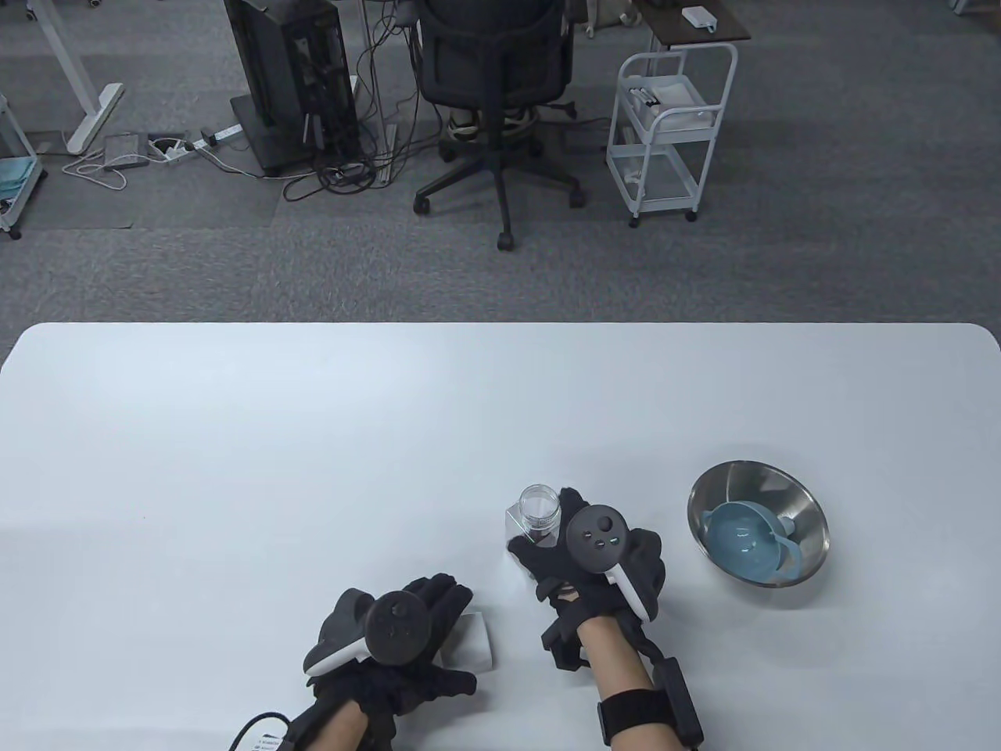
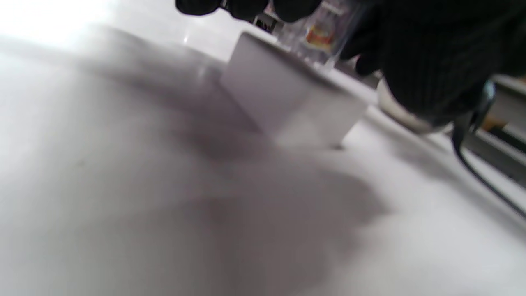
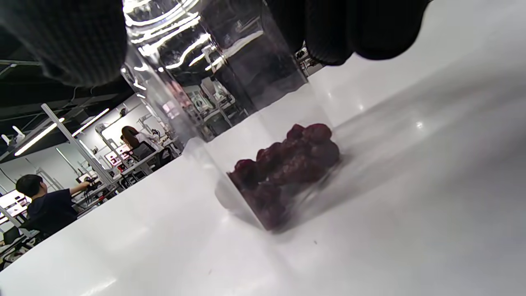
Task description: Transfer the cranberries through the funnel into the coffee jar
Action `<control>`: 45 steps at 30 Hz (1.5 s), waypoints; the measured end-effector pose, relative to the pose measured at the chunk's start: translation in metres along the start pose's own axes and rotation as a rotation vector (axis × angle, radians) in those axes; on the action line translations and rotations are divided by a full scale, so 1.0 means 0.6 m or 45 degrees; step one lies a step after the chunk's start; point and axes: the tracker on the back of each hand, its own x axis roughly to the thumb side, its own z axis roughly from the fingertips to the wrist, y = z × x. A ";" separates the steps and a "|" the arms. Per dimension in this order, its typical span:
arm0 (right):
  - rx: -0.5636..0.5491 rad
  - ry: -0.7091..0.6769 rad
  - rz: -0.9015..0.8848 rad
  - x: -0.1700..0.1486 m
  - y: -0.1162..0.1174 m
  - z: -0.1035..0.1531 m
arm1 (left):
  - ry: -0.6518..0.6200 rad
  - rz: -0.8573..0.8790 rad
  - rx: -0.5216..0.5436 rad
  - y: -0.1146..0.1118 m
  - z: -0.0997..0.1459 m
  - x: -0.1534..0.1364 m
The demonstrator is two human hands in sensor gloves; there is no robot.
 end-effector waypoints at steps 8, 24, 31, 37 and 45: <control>-0.033 -0.053 0.018 -0.001 -0.023 0.011 | 0.080 -0.189 -0.001 -0.012 -0.011 0.009; 0.010 -0.197 0.039 0.017 -0.082 0.094 | 0.023 0.239 0.582 0.095 0.055 0.010; 0.074 -0.254 -0.009 0.031 -0.064 0.130 | -0.095 0.232 0.717 0.144 0.069 0.056; 0.118 -0.313 -0.044 0.046 -0.044 0.147 | -0.190 0.187 0.720 0.148 0.058 0.102; 0.110 -0.319 -0.108 0.044 -0.044 0.157 | -0.217 0.129 0.656 0.125 0.043 0.120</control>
